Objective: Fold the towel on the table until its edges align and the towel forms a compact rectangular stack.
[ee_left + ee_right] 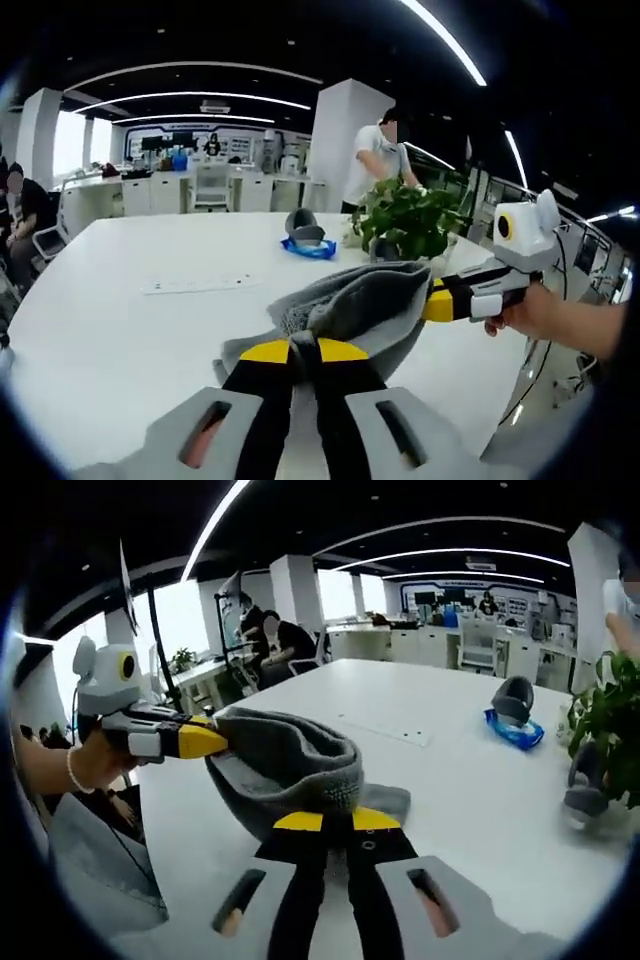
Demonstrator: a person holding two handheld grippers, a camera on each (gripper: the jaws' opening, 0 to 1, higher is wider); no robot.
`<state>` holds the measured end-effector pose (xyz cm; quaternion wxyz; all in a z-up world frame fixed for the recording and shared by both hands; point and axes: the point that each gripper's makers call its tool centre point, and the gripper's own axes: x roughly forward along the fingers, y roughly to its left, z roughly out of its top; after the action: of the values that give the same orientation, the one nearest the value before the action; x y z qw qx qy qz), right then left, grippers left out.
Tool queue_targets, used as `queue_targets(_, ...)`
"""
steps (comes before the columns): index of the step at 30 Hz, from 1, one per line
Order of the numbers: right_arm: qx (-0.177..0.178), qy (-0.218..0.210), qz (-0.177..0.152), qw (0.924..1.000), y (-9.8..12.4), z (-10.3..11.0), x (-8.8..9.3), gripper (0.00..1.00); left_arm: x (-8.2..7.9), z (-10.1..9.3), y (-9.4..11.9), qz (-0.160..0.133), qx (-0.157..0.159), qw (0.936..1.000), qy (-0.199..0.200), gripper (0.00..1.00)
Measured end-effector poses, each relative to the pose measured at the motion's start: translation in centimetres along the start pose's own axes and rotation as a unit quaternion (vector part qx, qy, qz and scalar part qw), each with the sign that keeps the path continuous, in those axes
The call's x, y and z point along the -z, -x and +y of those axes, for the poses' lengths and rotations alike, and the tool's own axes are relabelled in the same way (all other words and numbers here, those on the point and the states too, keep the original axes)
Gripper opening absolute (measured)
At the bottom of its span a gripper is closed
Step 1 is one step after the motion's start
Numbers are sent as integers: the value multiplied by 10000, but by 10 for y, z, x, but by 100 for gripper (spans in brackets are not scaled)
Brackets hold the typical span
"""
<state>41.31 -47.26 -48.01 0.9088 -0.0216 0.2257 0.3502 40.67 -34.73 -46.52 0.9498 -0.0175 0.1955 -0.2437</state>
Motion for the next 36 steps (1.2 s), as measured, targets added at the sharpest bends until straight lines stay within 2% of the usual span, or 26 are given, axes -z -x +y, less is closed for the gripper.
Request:
queue_targets(6,5,115,-138,9998,12,12,-14,4,-11,-3,20,-156,-39,9999,-37,7)
queue_targets(10,-47,149,-7,9999,-2,12,-9,4,-4,5,17,-47,-152,9999,-33,7)
queue_targets(12,-60,108,196,9997,-16,8,-1,4,6,14,6,176,-218,9996,-47,8)
queue_targets(14,-13,138,256,9996,-29,3,3,4,10,21,-6,177,-216,9996,-59,8)
queue_targets(17,106,133,554,9983,-52,-12,17,4,22,35,-33,516,-201,9984,-138,8)
queue_targets(19,177,93,845,9962,-68,-22,31,4,29,43,-48,642,-228,9976,-118,8)
queue_targets(20,207,66,932,9954,-77,-28,37,4,41,49,-56,892,-274,9956,-51,8)
queue_targets(22,208,-26,1158,9930,-88,-32,51,4,57,57,-70,1182,-361,9923,70,8)
queue_targets(27,268,-42,1607,9866,-111,-45,84,4,87,72,-96,1444,-409,9880,364,8)
queue_targets(29,324,-55,1753,9840,-119,-52,95,5,98,76,-103,1632,-436,9848,410,8)
queue_targets(34,412,-116,1860,9816,-128,-58,107,6,116,81,-119,1858,-439,9808,397,8)
queue_targets(36,458,-280,1844,9814,-130,-61,109,8,121,83,-123,1912,-433,9795,472,8)
